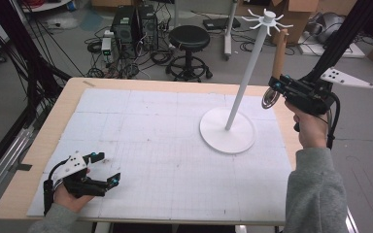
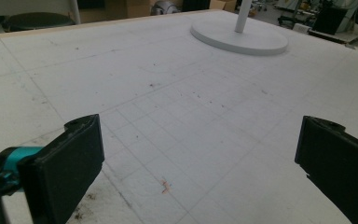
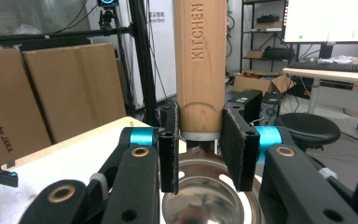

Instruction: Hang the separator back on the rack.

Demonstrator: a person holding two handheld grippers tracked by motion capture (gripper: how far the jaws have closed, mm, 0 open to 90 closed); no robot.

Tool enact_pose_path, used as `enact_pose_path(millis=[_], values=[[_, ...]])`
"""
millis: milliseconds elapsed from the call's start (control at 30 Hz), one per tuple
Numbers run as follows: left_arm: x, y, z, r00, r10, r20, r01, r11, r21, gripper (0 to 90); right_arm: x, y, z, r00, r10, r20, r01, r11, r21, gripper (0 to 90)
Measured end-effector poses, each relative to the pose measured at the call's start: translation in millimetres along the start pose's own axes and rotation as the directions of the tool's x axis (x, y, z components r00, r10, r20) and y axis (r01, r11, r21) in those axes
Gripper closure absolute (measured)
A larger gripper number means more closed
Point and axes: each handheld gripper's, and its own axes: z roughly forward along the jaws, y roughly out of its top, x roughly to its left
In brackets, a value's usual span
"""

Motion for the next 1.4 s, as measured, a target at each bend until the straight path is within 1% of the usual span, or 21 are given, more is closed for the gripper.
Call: enact_pose_path(millis=[200, 300, 467, 533, 600, 767, 933, 1000, 1067, 1167, 1267, 1333, 1400], values=[[0.2, 0.0, 0.0, 1.0, 0.001, 0.0, -0.001, 1.0, 0.003, 1.8, 1.2, -0.1, 3.2, 0.9999, -0.002, 0.012, 0.002, 1.0, 0.002, 69.8], [0.2, 0.0, 0.0, 1.0, 0.001, 0.001, -0.001, 1.0, 0.003, 1.8, 2.6, -0.4, 4.8, 0.9995, -0.011, 0.03, 0.011, 0.9999, 0.002, 69.5], [1.9, -0.7, -0.2, 1.0, -0.008, 0.001, 0.008, 0.9999, 0.009, 1.8, 7.1, -0.4, 7.6, 0.9971, -0.052, 0.056, 0.052, 0.9986, 0.007, 67.4], [2.1, -0.4, -0.6, 0.9999, -0.014, 0.001, 0.014, 0.9999, 0.006, 1.8, 8.3, 0.0, 7.7, 0.9972, -0.054, 0.053, 0.054, 0.9985, -0.003, 63.4], [1.6, -0.2, -0.2, 1.0, -0.009, 0.002, 0.009, 0.9999, 0.006, 1.8, 9.2, 0.6, 7.2, 0.9963, -0.055, 0.066, 0.056, 0.9984, -0.013, 58.8], [1.5, 0.0, 0.0, 1.0, -0.007, 0.003, 0.007, 0.9999, 0.007, 1.8, 10.9, 0.5, 4.5, 0.9954, -0.053, 0.08, 0.055, 0.9982, -0.024, 48.7], [2.9, 0.7, 0.1, 0.9999, -0.011, 0.003, 0.011, 0.9999, -0.002, 1.8, 16.5, -4.2, 2.0, 0.9936, -0.075, 0.085, 0.078, 0.9964, -0.033, 37.5], [2.6, 1.0, 0.8, 0.9999, -0.01, 0.006, 0.01, 0.9999, -0.001, 1.8, 18.3, -7.7, 2.1, 0.9933, -0.088, 0.075, 0.091, 0.9954, -0.031, 29.2], [2.3, 1.1, 1.4, 1.0, -0.005, 0.007, 0.005, 1.0, 0.001, 1.8, 19.4, -12.1, 3.3, 0.993, -0.095, 0.07, 0.096, 0.9953, -0.01, 27.5], [2.2, 1.8, 1.0, 1.0, -0.006, 0.007, 0.006, 1.0, -0.004, 1.8, 19.4, -20.1, 5.8, 0.9927, -0.096, 0.072, 0.096, 0.9953, 0.005, 20.5], [2.8, 2.2, 1.0, 1.0, -0.006, 0.003, 0.006, 1.0, -0.006, 1.8, 20.5, -29.2, 8.4, 0.9948, -0.092, 0.046, 0.09, 0.9956, 0.025, 15.8], [2.7, 2.2, 1.6, 1.0, -0.005, 0.003, 0.005, 1.0, -0.005, 1.8, 22.4, -35.1, 9.0, 0.9951, -0.094, 0.03, 0.092, 0.9949, 0.041, 14.9], [2.1, 2.4, 2.3, 1.0, -0.004, 0.004, 0.004, 1.0, -0.005, 1.8, 24.4, -40.5, 8.8, 0.9948, -0.1, 0.016, 0.099, 0.9941, 0.042, 11.2]])
